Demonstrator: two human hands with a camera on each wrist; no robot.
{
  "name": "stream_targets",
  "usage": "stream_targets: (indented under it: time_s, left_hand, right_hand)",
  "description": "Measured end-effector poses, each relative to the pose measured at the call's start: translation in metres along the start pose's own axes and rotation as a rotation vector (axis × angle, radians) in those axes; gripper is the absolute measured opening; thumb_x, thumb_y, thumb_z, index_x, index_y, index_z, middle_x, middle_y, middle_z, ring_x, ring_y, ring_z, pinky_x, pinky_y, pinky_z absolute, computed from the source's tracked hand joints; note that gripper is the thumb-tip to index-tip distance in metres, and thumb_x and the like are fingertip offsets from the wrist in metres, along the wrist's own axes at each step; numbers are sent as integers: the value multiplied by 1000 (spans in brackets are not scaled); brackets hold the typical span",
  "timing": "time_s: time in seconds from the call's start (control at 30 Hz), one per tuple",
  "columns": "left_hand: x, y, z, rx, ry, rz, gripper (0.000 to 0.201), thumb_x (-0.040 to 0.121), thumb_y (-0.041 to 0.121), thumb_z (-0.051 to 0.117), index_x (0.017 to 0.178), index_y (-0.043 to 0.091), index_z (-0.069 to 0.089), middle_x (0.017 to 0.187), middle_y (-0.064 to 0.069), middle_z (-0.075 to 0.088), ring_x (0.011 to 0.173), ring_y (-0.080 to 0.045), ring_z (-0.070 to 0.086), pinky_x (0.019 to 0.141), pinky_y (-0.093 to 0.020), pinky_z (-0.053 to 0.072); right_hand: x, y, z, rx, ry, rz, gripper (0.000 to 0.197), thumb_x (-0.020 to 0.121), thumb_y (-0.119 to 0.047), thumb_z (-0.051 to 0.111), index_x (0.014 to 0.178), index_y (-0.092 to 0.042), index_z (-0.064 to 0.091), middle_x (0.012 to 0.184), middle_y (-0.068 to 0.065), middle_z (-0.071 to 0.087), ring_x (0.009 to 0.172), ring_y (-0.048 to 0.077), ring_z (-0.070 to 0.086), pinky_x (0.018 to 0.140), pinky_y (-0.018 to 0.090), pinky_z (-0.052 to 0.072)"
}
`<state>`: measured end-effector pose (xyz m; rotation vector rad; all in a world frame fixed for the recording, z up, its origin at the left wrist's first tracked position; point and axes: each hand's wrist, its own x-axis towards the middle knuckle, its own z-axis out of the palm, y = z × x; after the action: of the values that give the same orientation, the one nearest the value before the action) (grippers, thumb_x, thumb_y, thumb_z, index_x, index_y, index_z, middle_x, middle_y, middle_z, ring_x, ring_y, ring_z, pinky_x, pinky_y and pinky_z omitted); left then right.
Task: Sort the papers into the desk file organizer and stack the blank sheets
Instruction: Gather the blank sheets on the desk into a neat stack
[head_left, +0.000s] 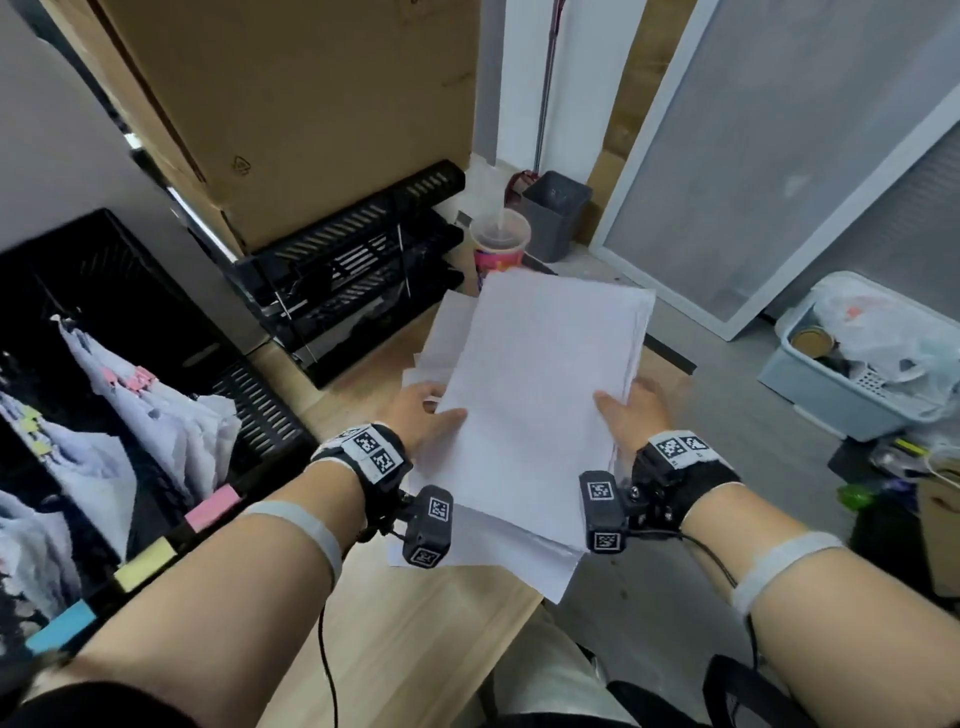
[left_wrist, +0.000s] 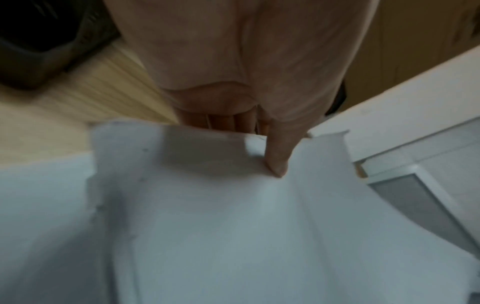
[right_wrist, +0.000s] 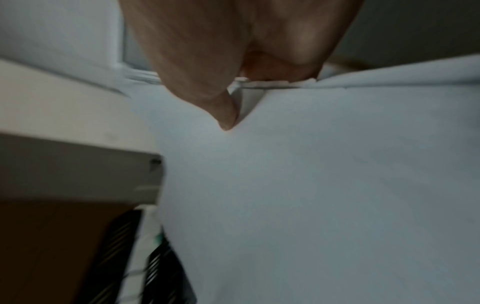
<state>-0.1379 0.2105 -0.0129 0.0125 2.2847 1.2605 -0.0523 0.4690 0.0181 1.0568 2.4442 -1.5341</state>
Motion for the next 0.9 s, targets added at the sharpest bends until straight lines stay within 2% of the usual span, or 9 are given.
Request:
stream_targets:
  time_s: [0.07,0.13,0.23,0.3,0.47,0.53,0.63,0.77,0.9]
  left_hand:
    - [3,-12,22,128,-82,-45,12,85,23,73,93,16,67,94,-5,73,87,-24,70,82,-31,56]
    - [6,-23,40,309,-141,-60,15,83,25,73,80,17,61,83,-4,63,77,-22,60,71,-26,48]
    - [7,-35,53,411,-129,-133,18,75,31,80,82,27,65,103,-2,66,98,-22,65,87,-27,52]
    - [9,-36,55,413,-89,-144,19,71,30,83,82,29,67,106,-1,67,98,-21,65,84,-24,51]
    - [9,-36,56,330,-203,-122,20,76,23,81,84,16,65,79,0,62,70,-18,56,67,-22,44]
    - [9,-38,57,306,-218,-137,22,78,19,80,77,18,57,72,4,60,63,-13,54,58,-18,43]
    - [6,-40,58,288,-215,-148,23,79,17,78,77,19,55,70,7,58,62,-12,54,53,-17,40]
    - [4,-36,62,284,-175,-138,25,75,25,81,87,15,61,83,1,62,74,-18,57,63,-24,45]
    - [0,-31,67,145,-187,-215,42,79,23,79,109,13,51,98,-3,69,80,-21,64,61,-24,48]
  right_hand:
    - [3,29,0,-23,-67,129,35,93,-25,55,126,-16,60,123,3,63,110,27,62,99,36,47]
    - [7,56,5,-107,-156,252,37,92,-22,56,128,-11,58,122,7,64,107,27,61,94,32,48]
    - [10,82,16,-242,-209,392,47,87,-22,57,129,-2,51,124,13,61,108,31,60,99,39,48]
    - [11,86,21,-263,-189,423,44,90,-18,55,129,0,47,123,11,56,106,30,57,94,32,45]
    - [13,90,24,-319,-154,397,9,82,-14,55,86,-13,46,88,11,51,77,24,51,70,32,44]
    - [13,89,25,-317,-148,384,26,84,-12,56,82,-28,36,82,4,46,82,22,48,74,30,41]
    - [11,87,24,-337,-139,378,34,82,-9,50,76,-31,25,78,-1,37,74,19,45,70,29,42]
    - [5,88,19,-322,-127,374,16,83,-6,44,94,-17,39,80,0,42,63,12,41,68,27,41]
    - [-3,89,13,-225,-73,332,27,87,0,46,113,-7,42,77,0,42,63,11,44,53,24,36]
